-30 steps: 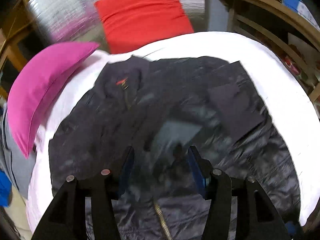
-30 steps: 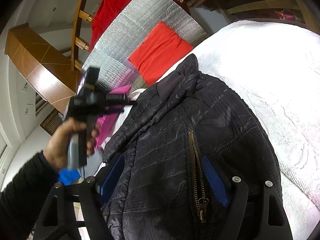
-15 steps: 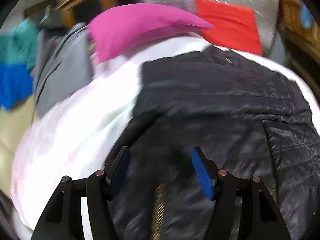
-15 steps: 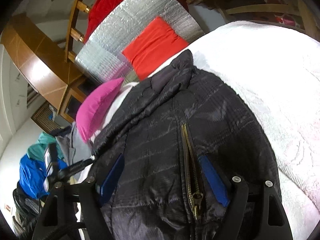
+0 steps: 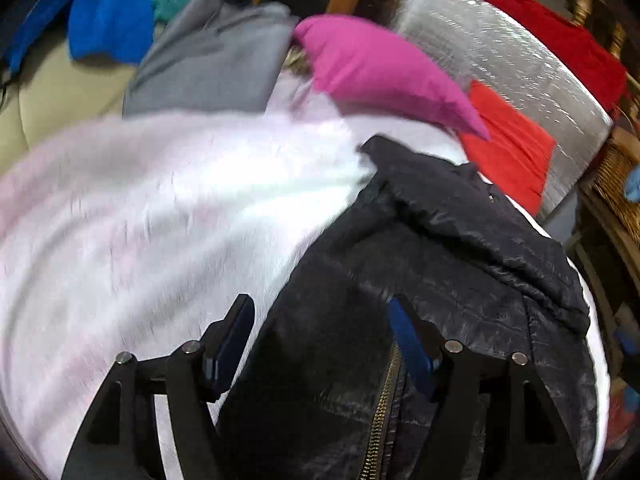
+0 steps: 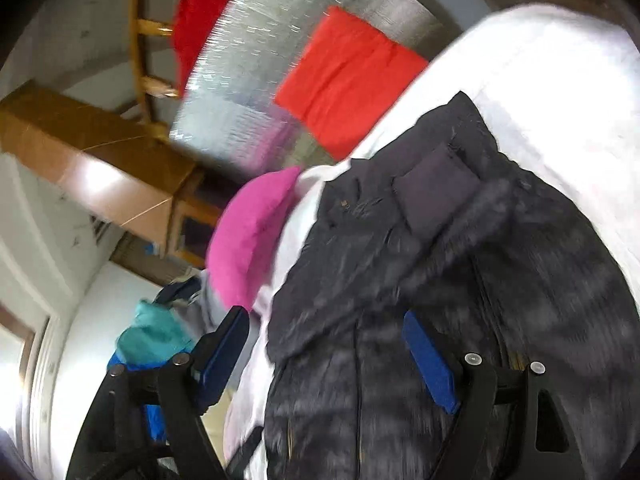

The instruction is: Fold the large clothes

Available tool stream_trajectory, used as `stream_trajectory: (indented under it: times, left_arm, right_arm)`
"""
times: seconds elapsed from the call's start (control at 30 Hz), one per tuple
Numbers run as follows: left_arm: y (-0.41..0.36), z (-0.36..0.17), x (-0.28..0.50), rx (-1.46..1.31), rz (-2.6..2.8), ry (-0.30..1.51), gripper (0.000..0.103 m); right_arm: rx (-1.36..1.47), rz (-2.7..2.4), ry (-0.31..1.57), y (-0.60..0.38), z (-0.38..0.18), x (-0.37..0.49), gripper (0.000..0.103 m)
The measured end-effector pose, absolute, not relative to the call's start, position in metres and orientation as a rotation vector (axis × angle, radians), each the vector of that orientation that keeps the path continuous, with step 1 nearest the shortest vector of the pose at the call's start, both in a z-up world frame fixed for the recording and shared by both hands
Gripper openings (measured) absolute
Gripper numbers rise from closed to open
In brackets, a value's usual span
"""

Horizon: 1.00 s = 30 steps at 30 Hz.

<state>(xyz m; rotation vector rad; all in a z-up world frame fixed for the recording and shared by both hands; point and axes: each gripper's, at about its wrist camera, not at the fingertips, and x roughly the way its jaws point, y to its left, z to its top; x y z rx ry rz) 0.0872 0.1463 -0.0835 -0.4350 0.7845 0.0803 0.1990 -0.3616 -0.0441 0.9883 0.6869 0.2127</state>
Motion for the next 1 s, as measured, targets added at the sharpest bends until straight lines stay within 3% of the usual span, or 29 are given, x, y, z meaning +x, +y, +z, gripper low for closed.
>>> stream_trajectory:
  times: [0.27,0.37,0.43,0.7,0.73,0.8,0.83,1.0]
  left_arm:
    - [0.156,-0.094,0.098,-0.541,0.070,0.823,0.071]
    - [0.154,-0.095,0.099,-0.538,0.075,0.831,0.071]
    - [0.155,-0.095,0.099,-0.540,0.074,0.828,0.071]
    - [0.153,-0.096,0.099,-0.528,0.081,0.830,0.071]
    - [0.153,-0.096,0.099,-0.526,0.084,0.828,0.071]
    - [0.153,-0.097,0.100,-0.520,0.088,0.833,0.071]
    - [0.153,-0.098,0.100,-0.518,0.090,0.834,0.071]
    - [0.145,-0.097,0.101,-0.474,0.102,0.835,0.071]
  right_arm:
    - [1.037,0.036,0.753,-0.370,-0.085,0.274,0.082]
    - [1.027,-0.021,0.790,-0.365,-0.094,0.282,0.081]
    - [1.045,-0.041,0.798,-0.365,-0.097,0.281,0.074]
    - [1.089,-0.069,0.794,-0.372,-0.104,0.284,0.073]
    - [1.046,-0.067,0.812,-0.371,-0.101,0.290,0.063]
    - [0.958,-0.075,0.845,-0.367,-0.092,0.299,0.027]
    - [0.893,-0.066,0.834,-0.363,-0.078,0.300,0.021]
    - [0.565,-0.079,0.687,-0.345,0.002,0.290,0.019]
